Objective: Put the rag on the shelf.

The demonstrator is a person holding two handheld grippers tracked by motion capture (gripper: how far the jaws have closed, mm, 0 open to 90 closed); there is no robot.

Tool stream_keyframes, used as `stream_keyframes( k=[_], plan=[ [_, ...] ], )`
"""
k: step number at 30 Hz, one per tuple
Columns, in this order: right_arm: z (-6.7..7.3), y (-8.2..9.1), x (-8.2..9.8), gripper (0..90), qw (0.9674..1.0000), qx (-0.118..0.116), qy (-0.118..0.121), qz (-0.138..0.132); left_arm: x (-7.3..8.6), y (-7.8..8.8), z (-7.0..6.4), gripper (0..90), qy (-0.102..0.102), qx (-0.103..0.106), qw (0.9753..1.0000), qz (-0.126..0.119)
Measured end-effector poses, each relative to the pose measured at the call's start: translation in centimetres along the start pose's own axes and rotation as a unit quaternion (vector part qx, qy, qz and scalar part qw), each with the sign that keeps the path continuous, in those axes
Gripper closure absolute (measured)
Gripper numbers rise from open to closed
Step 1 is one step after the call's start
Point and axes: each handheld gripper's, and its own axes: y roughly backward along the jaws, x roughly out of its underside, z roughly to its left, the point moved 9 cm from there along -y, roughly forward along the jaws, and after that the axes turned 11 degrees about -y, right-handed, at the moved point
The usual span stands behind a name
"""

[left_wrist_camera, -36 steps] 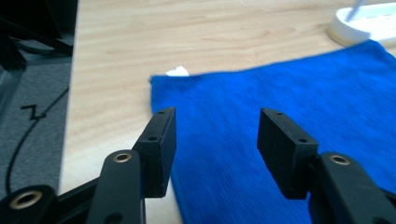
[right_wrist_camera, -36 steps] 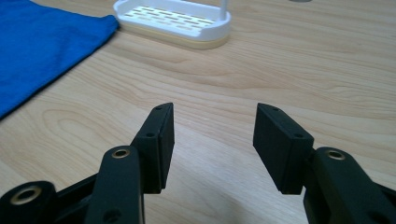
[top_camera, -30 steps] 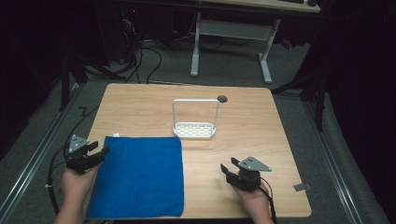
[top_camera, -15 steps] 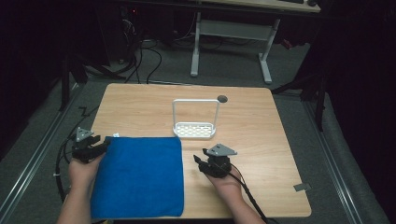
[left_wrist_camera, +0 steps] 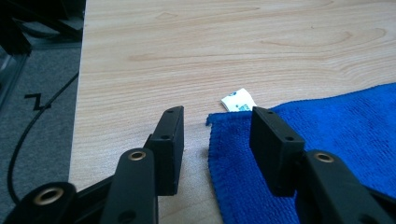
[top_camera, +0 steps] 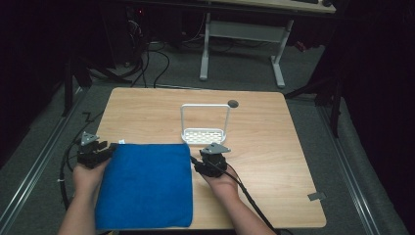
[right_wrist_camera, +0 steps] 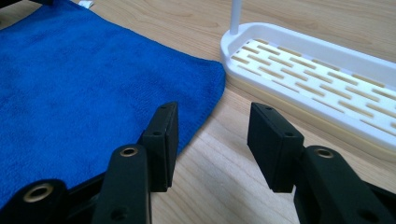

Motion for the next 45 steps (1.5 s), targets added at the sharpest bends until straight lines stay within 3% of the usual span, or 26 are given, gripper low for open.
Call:
stream_keyframes(
  k=[9,13,22,26,31,33,34,37,40,45],
  plan=[
    [0.3,-1.7,-0.5,55.1,0.9999,0.004,-0.013,0.004,-0.3,-0.5,-0.3,59.2,0.005,0.012,0.9999,-0.001],
    [0.1,-2.8,-1.0,56.7,0.9997,0.007,-0.023,0.011,-0.1,-0.6,-0.5,65.5,0.007,0.027,0.9996,0.007],
    [-0.1,-5.2,-1.4,62.0,0.9986,0.024,-0.029,0.036,-0.1,-0.6,-1.1,85.8,-0.008,0.034,0.9993,0.008],
    [-0.3,-5.9,-1.2,66.0,0.9981,0.027,-0.031,0.045,-0.1,-0.5,-1.2,87.3,-0.008,0.037,0.9993,0.005],
    [-0.2,-6.1,-1.4,71.3,0.9978,0.031,-0.034,0.048,-0.1,-0.4,-1.3,87.8,-0.008,0.04,0.9992,0.001],
    [-0.2,-6.2,-1.4,78.1,0.9976,0.031,-0.034,0.051,-0.1,-0.4,-1.3,88.0,-0.008,0.041,0.9991,0.001],
    [-0.1,-6.1,-1.4,86.3,0.9976,0.031,-0.03,0.055,-0.1,-0.3,-1.3,88.1,-0.008,0.043,0.9991,0.0],
    [0.0,-6.0,-1.4,87.6,0.9977,0.028,-0.03,0.054,-0.2,-0.1,-1.4,88.4,0.001,0.042,0.9991,-0.008],
    [0.5,-5.2,-2.0,87.9,0.999,0.019,-0.019,0.034,-0.2,0.2,-1.4,88.5,0.009,0.044,0.9989,-0.016],
    [1.0,-4.0,-2.5,87.8,0.9998,0.013,-0.013,0.011,-0.7,1.4,-2.1,88.5,0.001,0.044,0.9986,-0.03]
  ],
)
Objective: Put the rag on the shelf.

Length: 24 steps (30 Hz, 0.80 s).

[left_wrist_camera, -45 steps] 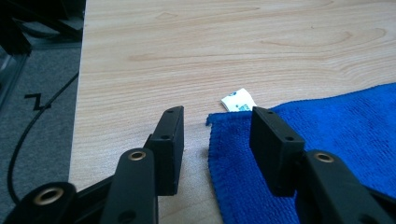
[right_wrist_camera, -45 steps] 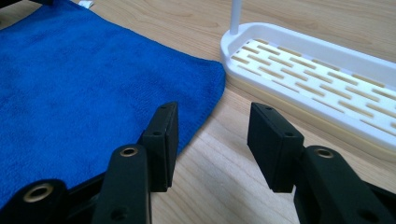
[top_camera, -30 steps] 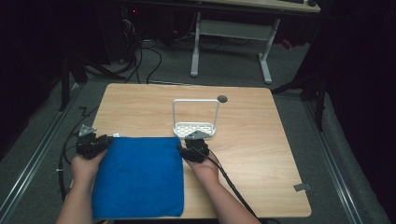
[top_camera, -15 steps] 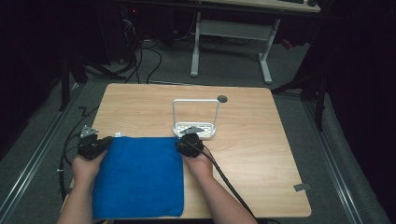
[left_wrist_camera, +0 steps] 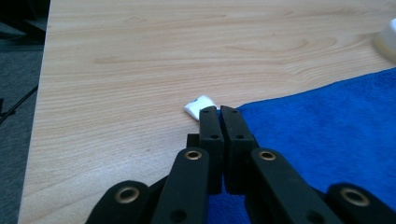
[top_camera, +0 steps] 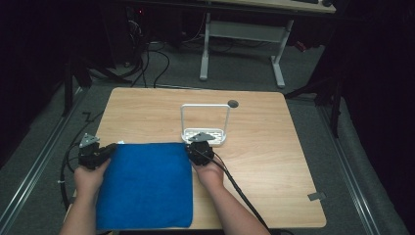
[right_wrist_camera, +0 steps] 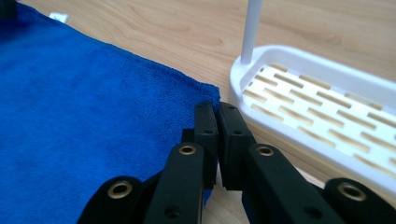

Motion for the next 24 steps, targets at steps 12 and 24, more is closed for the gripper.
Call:
stream_keyframes(
  k=[12,24],
  plan=[
    [-0.4,3.2,0.7,87.9,0.999,-0.011,-0.006,-0.043,-0.8,1.3,-1.9,88.5,-0.015,0.006,0.9998,-0.016],
    [-2.8,8.3,2.1,88.0,0.9955,-0.014,-0.027,-0.09,-3.6,2.5,-6.3,89.2,-0.026,0.04,0.9966,-0.068]
  ],
)
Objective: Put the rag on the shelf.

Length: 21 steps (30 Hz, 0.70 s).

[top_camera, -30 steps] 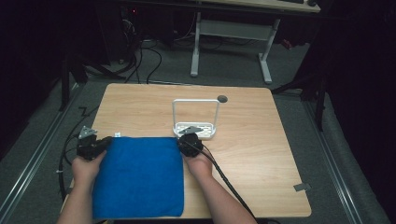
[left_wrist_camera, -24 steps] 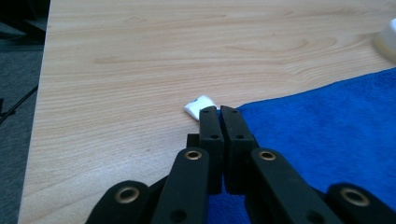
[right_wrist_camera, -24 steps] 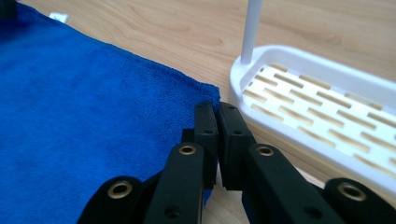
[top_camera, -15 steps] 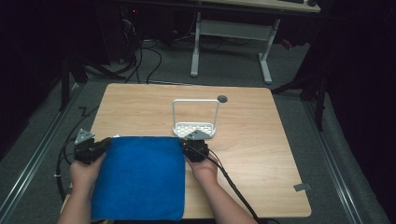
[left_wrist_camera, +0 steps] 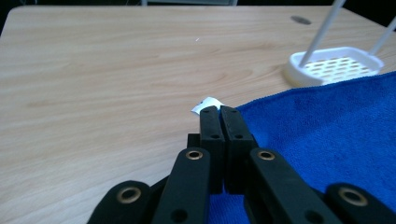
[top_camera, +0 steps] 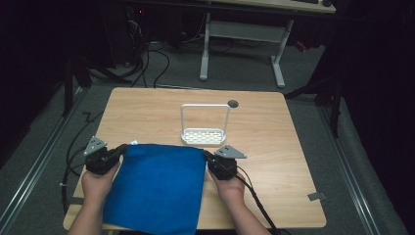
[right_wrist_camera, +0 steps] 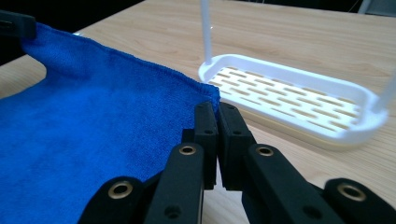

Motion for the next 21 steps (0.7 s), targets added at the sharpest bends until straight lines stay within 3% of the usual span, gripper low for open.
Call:
stream_keyframes(
  k=[9,16,21],
  plan=[
    [-1.7,4.1,-0.5,88.0,0.9985,0.004,-0.022,-0.049,-2.2,0.3,-3.2,89.4,-0.016,0.016,0.9991,-0.035],
    [-1.9,6.7,-2.1,88.1,0.9959,0.004,-0.022,-0.088,-4.8,1.8,-4.8,89.5,-0.024,0.02,0.9965,-0.078],
    [-1.7,8.5,-3.8,88.1,0.9929,0.004,-0.018,-0.118,-6.2,2.6,-5.6,89.5,-0.036,0.02,0.9946,-0.095]
  ],
)
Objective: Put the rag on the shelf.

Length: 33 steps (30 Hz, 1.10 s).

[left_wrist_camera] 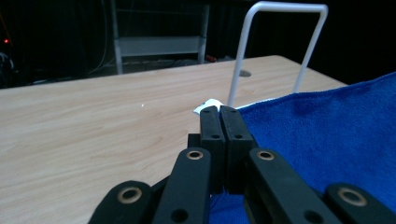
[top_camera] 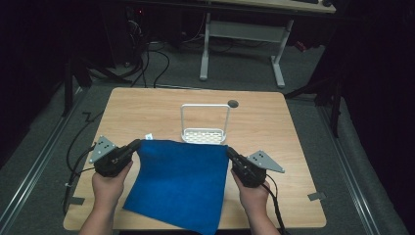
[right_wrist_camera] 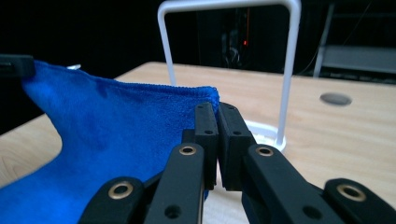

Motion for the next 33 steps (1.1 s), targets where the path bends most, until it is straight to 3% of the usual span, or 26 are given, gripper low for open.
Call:
stream_keyframes(
  k=[6,8,15,33],
  plan=[
    [0.5,1.5,-2.2,88.1,0.9995,-0.001,0.017,-0.027,-1.7,0.3,-0.6,89.5,-0.015,-0.005,0.9997,-0.018],
    [0.6,1.8,-2.8,88.0,0.9992,0.0,0.02,-0.034,-2.3,0.4,-0.8,89.5,-0.011,-0.006,0.9995,-0.028],
    [0.2,3.0,-4.9,88.1,0.9977,0.004,0.032,-0.059,-4.4,1.2,-1.8,89.5,-0.024,-0.016,0.9985,-0.048],
    [-1.3,5.1,-9.0,88.0,0.9935,0.003,0.031,-0.109,-10.4,1.7,-5.1,89.4,-0.063,-0.027,0.9947,-0.078]
  ],
)
